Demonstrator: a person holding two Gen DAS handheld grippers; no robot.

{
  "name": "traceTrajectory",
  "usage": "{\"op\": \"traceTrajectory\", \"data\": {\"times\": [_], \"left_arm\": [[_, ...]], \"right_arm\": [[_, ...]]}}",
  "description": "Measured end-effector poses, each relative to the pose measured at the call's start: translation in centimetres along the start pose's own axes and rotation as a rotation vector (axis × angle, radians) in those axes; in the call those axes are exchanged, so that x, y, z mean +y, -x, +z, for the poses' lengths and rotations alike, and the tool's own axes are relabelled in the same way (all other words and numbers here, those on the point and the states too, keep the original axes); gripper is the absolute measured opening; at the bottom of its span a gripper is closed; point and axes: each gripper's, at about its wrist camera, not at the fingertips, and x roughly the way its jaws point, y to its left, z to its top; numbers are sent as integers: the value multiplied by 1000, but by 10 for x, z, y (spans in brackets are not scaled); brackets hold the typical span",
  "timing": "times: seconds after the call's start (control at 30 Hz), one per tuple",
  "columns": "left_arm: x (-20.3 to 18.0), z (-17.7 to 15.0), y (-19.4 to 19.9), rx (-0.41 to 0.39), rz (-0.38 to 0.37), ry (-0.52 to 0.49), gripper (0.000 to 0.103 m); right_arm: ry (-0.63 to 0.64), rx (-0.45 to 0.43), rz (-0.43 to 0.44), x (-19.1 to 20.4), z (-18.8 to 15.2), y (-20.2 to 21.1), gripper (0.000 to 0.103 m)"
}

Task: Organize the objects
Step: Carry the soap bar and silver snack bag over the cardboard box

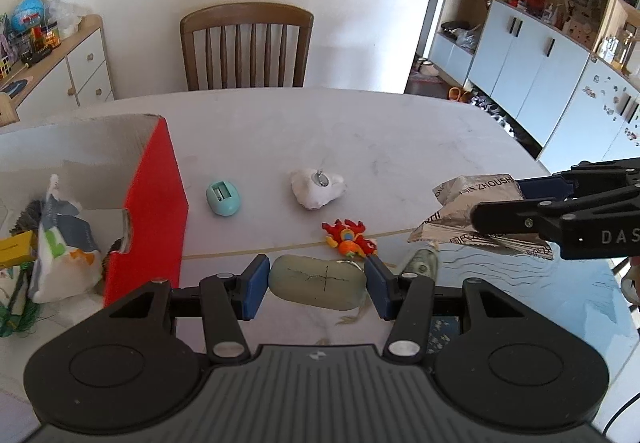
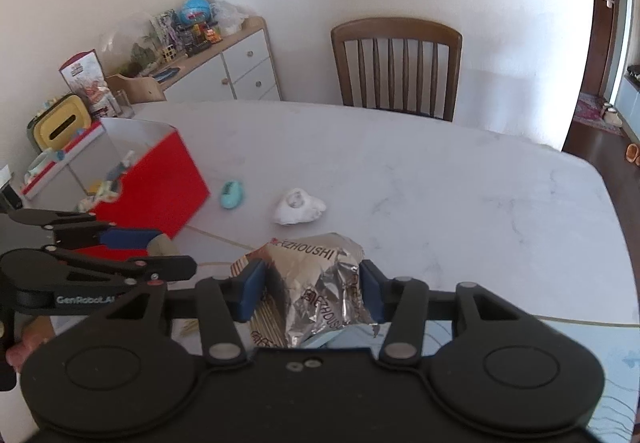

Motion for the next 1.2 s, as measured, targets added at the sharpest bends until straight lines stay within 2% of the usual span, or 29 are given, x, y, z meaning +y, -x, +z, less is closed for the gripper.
{"op": "traceTrajectory", "data": {"times": [0.23, 0.57, 0.9, 1.2], "left_arm": [[5, 3, 39, -41, -33, -12, 52], [38, 10, 93, -80, -28, -2, 52], [96, 14, 135, -122, 1, 11, 52], [150, 15, 141, -117, 23, 23, 52]], "right_arm": [[18, -35, 17, 35, 8, 34, 49], [41, -62, 43, 98, 24, 49, 49], [74, -84, 77, 163, 41, 44, 49], [139, -86, 90, 217, 52, 20, 48]]}}
